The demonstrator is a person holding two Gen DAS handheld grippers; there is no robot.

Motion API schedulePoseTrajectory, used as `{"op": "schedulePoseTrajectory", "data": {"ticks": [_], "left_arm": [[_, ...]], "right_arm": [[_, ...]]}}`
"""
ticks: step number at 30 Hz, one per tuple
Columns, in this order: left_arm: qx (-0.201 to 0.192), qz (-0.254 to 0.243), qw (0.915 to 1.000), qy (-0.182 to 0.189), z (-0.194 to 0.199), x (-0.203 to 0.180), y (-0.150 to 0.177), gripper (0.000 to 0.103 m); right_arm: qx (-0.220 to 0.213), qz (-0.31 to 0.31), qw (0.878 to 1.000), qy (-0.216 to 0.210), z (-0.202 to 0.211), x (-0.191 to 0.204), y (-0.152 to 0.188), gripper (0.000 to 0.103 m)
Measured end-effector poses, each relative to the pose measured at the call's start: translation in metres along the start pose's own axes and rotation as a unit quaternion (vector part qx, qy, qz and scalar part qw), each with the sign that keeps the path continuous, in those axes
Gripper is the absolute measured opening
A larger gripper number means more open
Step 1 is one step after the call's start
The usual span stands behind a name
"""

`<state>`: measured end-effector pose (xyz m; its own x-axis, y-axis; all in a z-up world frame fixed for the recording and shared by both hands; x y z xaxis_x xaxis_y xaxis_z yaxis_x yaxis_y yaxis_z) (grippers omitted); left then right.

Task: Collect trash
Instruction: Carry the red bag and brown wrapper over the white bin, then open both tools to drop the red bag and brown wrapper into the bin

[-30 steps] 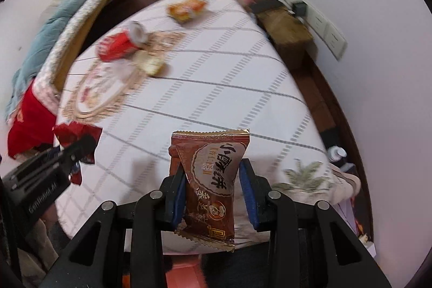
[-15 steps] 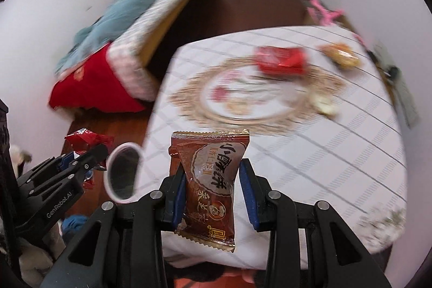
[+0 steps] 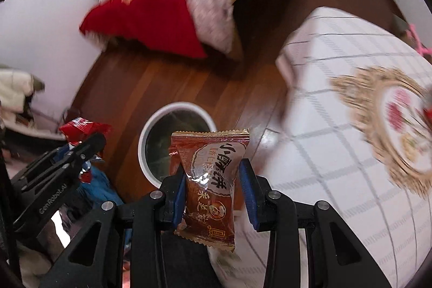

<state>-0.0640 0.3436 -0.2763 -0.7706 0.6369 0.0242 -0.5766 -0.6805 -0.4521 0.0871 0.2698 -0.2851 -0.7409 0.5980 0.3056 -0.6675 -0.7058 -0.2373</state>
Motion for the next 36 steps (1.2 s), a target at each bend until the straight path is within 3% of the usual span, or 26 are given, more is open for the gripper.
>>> {"op": "schedulePoseTrajectory", "data": {"ticks": [8, 13, 18, 19, 22, 25, 26, 28, 30, 36], "left_arm": [[0.054, 0.036, 0.9979, -0.001, -0.074, 0.044, 0.006, 0.022], [0.094, 0.055, 0.9938, 0.021, -0.121, 0.058, 0.011, 0.025], [0.114, 0.067, 0.9908, 0.029, -0.138, 0.067, 0.015, 0.028], [0.117, 0.069, 0.9903, 0.03, -0.138, 0.069, 0.016, 0.03], [0.12, 0.073, 0.9899, 0.02, -0.141, 0.073, 0.018, 0.053], [0.119, 0.081, 0.9895, 0.008, -0.139, 0.08, 0.022, 0.086], [0.121, 0.081, 0.9893, 0.0, -0.138, 0.082, 0.024, 0.102], [0.122, 0.08, 0.9891, -0.018, -0.133, 0.086, 0.027, 0.103], [0.121, 0.085, 0.9887, -0.025, -0.128, 0.09, 0.03, 0.103], [0.109, 0.089, 0.9892, -0.041, -0.104, 0.097, 0.034, 0.103]], "right_arm": [[0.082, 0.035, 0.995, 0.041, -0.125, 0.048, -0.027, 0.038], [0.13, 0.028, 0.99, 0.05, -0.183, 0.049, -0.036, 0.038], [0.164, 0.027, 0.985, 0.054, -0.222, 0.048, -0.037, 0.038], [0.167, 0.027, 0.984, 0.055, -0.227, 0.049, -0.037, 0.039], [0.168, 0.026, 0.984, 0.049, -0.235, 0.05, -0.038, 0.039], [0.17, 0.029, 0.984, 0.048, -0.239, 0.052, -0.042, 0.054], [0.169, 0.031, 0.984, 0.048, -0.239, 0.053, -0.041, 0.061], [0.165, 0.036, 0.984, 0.053, -0.238, 0.054, -0.042, 0.064], [0.16, 0.041, 0.985, 0.053, -0.235, 0.054, -0.043, 0.088], [0.137, 0.057, 0.986, 0.069, -0.211, 0.056, -0.041, 0.103]]}}
Point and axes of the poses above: each gripper's, at about its wrist camera, not at the fingertips, and z roughly against the way its jaws point, x to its left, y to its underside, the point moved 2 cm from there along -z, roughly the way its jaws point, and after that the axes turned 10 degrees about -z, right-handed, at the moved point
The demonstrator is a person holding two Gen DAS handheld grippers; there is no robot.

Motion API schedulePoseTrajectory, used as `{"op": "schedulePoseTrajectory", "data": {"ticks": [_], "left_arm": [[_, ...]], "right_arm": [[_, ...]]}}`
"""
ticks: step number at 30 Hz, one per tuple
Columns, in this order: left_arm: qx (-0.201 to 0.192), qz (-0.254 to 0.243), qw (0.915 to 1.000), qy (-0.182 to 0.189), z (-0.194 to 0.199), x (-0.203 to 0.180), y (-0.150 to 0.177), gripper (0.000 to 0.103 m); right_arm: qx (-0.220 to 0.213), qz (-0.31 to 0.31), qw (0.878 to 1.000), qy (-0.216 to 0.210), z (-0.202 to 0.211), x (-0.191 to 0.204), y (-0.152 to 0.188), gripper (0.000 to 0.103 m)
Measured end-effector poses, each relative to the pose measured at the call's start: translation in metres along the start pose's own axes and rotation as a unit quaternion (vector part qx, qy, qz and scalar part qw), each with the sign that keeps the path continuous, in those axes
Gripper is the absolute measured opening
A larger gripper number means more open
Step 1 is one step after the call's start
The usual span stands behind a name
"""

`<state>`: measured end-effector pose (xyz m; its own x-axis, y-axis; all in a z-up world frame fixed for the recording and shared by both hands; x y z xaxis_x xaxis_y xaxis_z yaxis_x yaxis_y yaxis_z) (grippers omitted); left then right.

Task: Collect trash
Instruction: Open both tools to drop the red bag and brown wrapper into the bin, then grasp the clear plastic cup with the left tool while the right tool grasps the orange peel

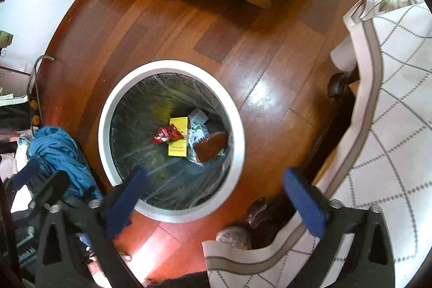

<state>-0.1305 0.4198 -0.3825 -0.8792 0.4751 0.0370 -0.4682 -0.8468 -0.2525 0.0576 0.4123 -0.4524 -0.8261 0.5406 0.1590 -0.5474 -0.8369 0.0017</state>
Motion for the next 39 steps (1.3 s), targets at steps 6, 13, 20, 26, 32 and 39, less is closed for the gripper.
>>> {"op": "schedulePoseTrajectory", "data": {"ticks": [6, 13, 20, 26, 32, 39], "left_arm": [[-0.014, -0.003, 0.9999, -0.009, 0.025, 0.003, 0.009, 0.103], [-0.038, -0.011, 0.9991, -0.013, 0.062, 0.001, 0.022, 0.103], [-0.069, -0.01, 0.9974, -0.018, 0.1, -0.001, 0.034, 0.103], [-0.099, -0.015, 0.9947, -0.021, 0.14, -0.007, 0.047, 0.103], [-0.119, -0.019, 0.9918, -0.042, 0.178, -0.027, 0.057, 0.103], [-0.132, -0.059, 0.9893, -0.021, 0.184, -0.103, 0.057, 0.103]], "right_arm": [[-0.024, 0.018, 0.999, 0.023, 0.029, 0.0, 0.019, 0.103], [-0.068, 0.022, 0.997, 0.021, 0.077, 0.001, 0.042, 0.103], [-0.117, 0.027, 0.993, 0.014, 0.13, 0.006, 0.07, 0.103], [-0.153, 0.024, 0.988, -0.006, 0.176, 0.005, 0.094, 0.103], [-0.176, -0.004, 0.981, -0.075, 0.225, -0.011, 0.127, 0.103], [-0.202, -0.076, 0.97, -0.108, 0.27, -0.093, 0.163, 0.103]]}}
Point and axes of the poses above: each gripper's, at about its wrist camera, not at the fingertips, and z roughly against the way its jaws point, x to its left, y to its underside, the point moved 2 cm from there along -z, roughly the way its jaws point, and after that the axes turned 10 degrees about -z, right-handed, at the moved point
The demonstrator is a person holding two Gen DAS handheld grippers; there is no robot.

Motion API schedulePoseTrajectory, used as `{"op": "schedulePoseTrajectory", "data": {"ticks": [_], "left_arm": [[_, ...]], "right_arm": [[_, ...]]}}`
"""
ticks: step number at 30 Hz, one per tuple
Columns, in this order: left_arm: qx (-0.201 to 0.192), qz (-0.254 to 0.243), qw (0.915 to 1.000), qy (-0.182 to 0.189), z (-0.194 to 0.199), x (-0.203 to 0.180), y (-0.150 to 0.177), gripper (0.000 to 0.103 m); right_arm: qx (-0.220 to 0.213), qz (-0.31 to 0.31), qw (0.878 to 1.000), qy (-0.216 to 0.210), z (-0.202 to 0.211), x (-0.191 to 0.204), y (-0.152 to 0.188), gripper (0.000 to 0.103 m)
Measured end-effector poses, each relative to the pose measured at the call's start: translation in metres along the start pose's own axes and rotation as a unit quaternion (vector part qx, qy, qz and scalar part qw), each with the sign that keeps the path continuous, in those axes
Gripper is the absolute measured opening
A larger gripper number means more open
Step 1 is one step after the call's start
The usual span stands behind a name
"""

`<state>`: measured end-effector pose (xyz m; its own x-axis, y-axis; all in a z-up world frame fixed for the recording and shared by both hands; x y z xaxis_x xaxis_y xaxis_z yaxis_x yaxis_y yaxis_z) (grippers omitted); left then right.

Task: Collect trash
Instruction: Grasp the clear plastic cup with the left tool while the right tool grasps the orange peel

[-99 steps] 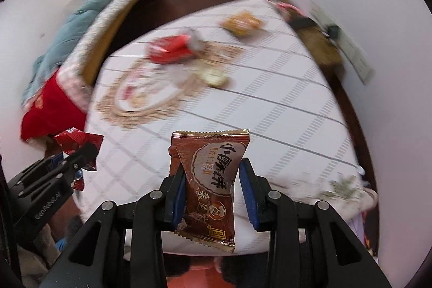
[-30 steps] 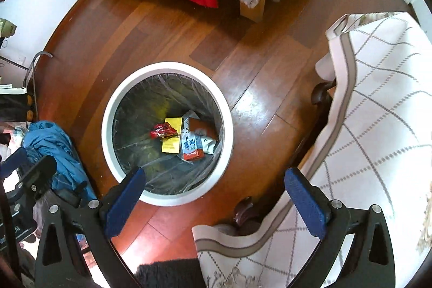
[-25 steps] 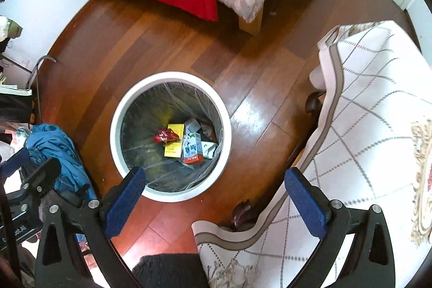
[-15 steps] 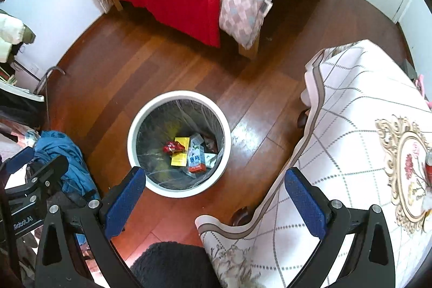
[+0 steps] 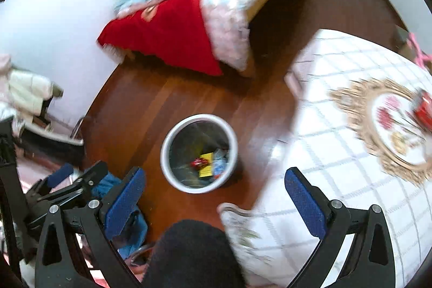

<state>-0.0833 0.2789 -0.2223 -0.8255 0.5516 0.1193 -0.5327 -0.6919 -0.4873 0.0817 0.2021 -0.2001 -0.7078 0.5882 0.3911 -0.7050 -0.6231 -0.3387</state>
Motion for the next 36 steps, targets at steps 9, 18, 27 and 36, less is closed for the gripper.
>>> {"op": "schedulePoseTrajectory", "data": {"ticks": [9, 18, 27, 36], "left_arm": [[0.032, -0.112, 0.9912, 0.064, -0.046, -0.196, -0.024, 0.103], [0.061, -0.192, 0.9759, 0.084, -0.088, -0.336, -0.026, 0.103], [0.056, -0.228, 0.9685, 0.084, -0.086, -0.381, -0.018, 0.103], [0.03, -0.276, 0.9422, 0.188, -0.067, -0.472, -0.023, 0.102]], "right_arm": [[-0.046, -0.156, 0.978, 0.133, 0.081, -0.228, -0.02, 0.103], [-0.002, -0.192, 0.956, 0.224, 0.058, -0.415, -0.045, 0.082], [-0.01, -0.135, 0.963, 0.232, 0.025, -0.441, -0.053, 0.038], [-0.029, -0.209, 0.945, 0.251, 0.065, -0.477, -0.023, 0.032]]}}
Point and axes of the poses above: each gripper's, at about its wrist camera, not at the fingertips, and z roughly against the way its jaws point, x to its left, y to its underside, the point moved 2 cm from there along -z, roughly the way its jaws point, and after that the axes turned 10 degrees about -z, right-handed, at the moved point
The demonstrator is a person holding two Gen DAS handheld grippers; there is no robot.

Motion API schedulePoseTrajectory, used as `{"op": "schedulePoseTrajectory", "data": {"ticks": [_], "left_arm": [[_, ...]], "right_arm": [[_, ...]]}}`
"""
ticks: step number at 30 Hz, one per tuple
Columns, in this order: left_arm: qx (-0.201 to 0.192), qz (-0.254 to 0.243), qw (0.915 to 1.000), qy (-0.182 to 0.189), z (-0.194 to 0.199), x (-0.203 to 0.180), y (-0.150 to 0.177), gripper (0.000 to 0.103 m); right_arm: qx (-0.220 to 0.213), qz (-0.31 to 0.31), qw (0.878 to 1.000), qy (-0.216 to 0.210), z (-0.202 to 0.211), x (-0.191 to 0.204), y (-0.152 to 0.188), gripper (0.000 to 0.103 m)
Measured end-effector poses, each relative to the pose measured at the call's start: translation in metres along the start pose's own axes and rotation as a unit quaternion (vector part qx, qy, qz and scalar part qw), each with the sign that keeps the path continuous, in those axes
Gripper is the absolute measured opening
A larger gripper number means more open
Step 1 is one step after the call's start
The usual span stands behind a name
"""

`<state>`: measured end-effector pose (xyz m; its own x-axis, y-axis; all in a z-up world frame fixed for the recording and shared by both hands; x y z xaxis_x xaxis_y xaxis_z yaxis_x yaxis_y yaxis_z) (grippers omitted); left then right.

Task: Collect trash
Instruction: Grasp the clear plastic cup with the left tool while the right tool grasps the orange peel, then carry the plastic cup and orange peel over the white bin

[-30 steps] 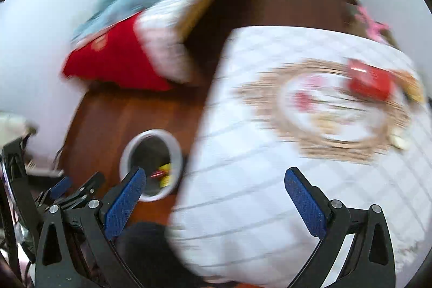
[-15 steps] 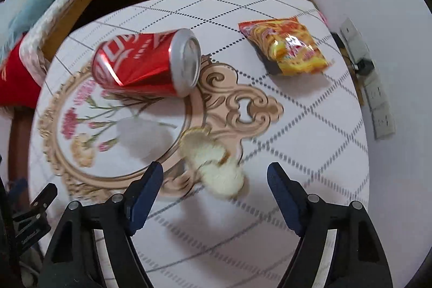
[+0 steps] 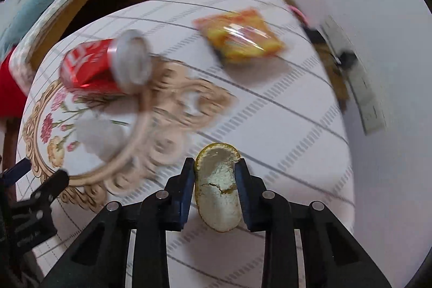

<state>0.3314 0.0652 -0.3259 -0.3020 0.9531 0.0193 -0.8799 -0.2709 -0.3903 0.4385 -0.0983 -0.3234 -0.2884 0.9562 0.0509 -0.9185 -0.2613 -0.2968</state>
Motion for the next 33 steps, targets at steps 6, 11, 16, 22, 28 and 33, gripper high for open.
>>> {"op": "schedulePoseTrajectory", "data": {"ticks": [6, 11, 16, 22, 28, 33], "left_arm": [[-0.008, -0.036, 0.999, 0.025, -0.014, -0.043, -0.025, 0.088], [0.003, -0.044, 0.9988, 0.022, -0.025, -0.052, -0.034, 0.036], [-0.018, -0.038, 0.9988, 0.026, -0.014, -0.038, -0.033, 0.035], [-0.044, -0.033, 0.9985, 0.006, 0.025, -0.017, -0.013, 0.035], [-0.076, -0.013, 0.997, -0.007, 0.082, 0.023, 0.021, 0.035], [-0.102, -0.009, 0.9935, -0.051, 0.139, 0.078, 0.058, 0.035]], "right_arm": [[0.004, -0.031, 0.999, 0.01, 0.004, -0.032, 0.006, 0.032], [0.001, -0.038, 0.999, 0.012, 0.013, -0.043, 0.015, 0.03], [-0.001, -0.037, 0.999, 0.007, 0.017, -0.039, 0.015, 0.029], [-0.016, -0.024, 1.0, -0.007, 0.04, -0.023, 0.021, 0.028], [-0.038, 0.005, 0.998, -0.044, 0.082, 0.015, 0.033, 0.028], [-0.052, 0.044, 0.993, -0.098, 0.124, 0.075, 0.052, 0.028]]}}
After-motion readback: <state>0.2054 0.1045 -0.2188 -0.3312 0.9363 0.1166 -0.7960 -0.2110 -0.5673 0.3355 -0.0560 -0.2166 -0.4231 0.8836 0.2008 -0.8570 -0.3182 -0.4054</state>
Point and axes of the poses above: each gripper's, at about its wrist camera, not at the fingertips, and z roughly against the way its jaws point, x to its left, y to its underside, the point moved 2 cm from there along -z, roughly the way its jaws point, and after that the axes turned 10 degrees about -z, right-handed, at the moved point
